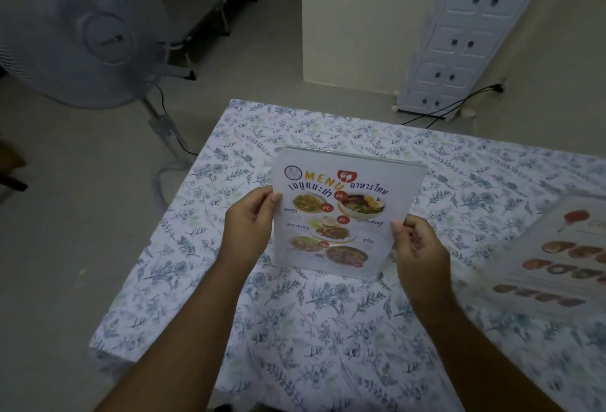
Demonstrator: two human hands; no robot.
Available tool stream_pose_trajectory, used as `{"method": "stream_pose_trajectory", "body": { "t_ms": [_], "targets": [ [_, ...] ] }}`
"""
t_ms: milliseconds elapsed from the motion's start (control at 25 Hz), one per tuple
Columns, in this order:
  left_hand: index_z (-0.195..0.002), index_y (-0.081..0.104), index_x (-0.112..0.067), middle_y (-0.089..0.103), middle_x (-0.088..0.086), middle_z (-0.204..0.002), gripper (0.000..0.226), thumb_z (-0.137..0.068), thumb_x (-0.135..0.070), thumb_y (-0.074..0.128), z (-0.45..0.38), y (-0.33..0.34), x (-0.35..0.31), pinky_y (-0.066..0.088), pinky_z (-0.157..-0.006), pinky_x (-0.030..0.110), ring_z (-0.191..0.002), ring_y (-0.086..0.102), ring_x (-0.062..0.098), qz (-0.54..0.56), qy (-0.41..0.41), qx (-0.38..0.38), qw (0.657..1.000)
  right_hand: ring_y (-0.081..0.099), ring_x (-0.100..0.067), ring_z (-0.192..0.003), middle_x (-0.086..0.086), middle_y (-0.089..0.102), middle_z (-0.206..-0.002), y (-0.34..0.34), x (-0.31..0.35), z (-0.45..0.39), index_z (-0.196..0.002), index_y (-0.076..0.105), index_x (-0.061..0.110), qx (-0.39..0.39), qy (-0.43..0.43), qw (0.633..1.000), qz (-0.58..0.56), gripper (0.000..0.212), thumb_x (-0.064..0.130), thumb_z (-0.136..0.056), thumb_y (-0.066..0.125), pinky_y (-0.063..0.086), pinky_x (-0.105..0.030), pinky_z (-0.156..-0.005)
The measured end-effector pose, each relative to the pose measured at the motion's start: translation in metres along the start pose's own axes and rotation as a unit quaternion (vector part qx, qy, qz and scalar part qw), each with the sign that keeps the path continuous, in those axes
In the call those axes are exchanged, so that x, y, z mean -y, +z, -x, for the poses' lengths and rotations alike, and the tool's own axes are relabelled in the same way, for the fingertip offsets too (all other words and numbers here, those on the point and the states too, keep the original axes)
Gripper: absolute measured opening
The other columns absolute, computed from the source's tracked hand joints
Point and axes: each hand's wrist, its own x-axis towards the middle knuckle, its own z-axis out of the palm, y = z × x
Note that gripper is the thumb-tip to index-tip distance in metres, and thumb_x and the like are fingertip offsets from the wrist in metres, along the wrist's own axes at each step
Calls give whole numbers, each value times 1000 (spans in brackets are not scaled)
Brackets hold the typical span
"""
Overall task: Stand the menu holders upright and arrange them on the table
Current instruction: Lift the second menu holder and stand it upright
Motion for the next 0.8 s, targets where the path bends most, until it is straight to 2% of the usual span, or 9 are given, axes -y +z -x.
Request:
{"method": "stream_pose_trajectory", "body": {
  "t_ms": [160,240,320,400,480,560,640,720,800],
  "targets": [
    [-111,77,-23,79,-14,-101,20,-102,-29,59,3,7,3,63,-85,34,-96,75,5,-18,12,-26,999,65,13,-75,18,66,-81,3,-1,1,-95,62,22,-20,-41,998,50,8,17,-99,58,46,-4,-54],
    [-110,76,-25,77,-23,-94,20,-103,-29,59,6,9,1,61,-79,23,-90,73,-3,-28,23,-33,999,64,14,-73,16,66,-80,4,-2,2,-94,63,21,-25,-48,997,59,8,16,-100,58,44,-3,-54],
    [-108,75,-28,75,-32,-88,17,-103,-29,58,10,9,-1,57,-73,13,-87,71,-8,-41,29,-37,998,65,7,-73,8,68,-79,1,-3,1,-94,64,19,-17,-57,995,75,8,19,-100,58,44,-5,-54],
    [-111,74,-26,74,-31,-92,21,-104,-31,55,18,10,-9,53,-73,8,-92,70,-7,-62,26,-48,997,65,7,-77,6,70,-84,-5,-2,1,-96,65,20,12,-59,995,85,9,20,-100,57,45,-5,-56],
    [-129,69,-23,74,-20,-118,33,-106,-37,49,33,12,-16,51,-88,12,-113,67,-1,-73,14,-67,995,62,14,-86,8,71,-98,-17,1,6,-107,68,22,43,-62,994,84,14,19,-100,56,46,-4,-68],
    [-145,58,-25,62,-9,-145,44,-106,-43,45,56,17,-23,46,-106,25,-134,55,6,-85,0,-89,992,61,3,-108,5,69,-120,-34,0,14,-128,65,20,62,-87,986,130,29,24,-101,55,46,-17,-91],
    [-150,51,-24,52,-4,-155,48,-107,-43,42,87,28,-30,39,-118,37,-145,43,10,-129,6,-95,987,49,-16,-134,-1,59,-143,-54,-5,24,-142,55,18,104,-119,965,210,45,35,-101,52,35,-30,-108],
    [-154,46,-23,45,-3,-162,51,-107,-43,41,120,44,-34,28,-126,41,-151,28,5,-178,25,-73,981,30,-16,-149,0,42,-158,-78,-10,36,-152,43,18,162,-131,939,274,58,45,-101,44,19,-33,-119],
    [-158,39,-21,36,-4,-166,59,-105,-46,37,145,64,-34,16,-129,36,-154,18,3,-225,41,-37,973,15,-12,-154,5,27,-165,-100,-17,44,-157,32,21,191,-130,918,322,64,52,-101,38,6,-32,-122]
  ]
}}
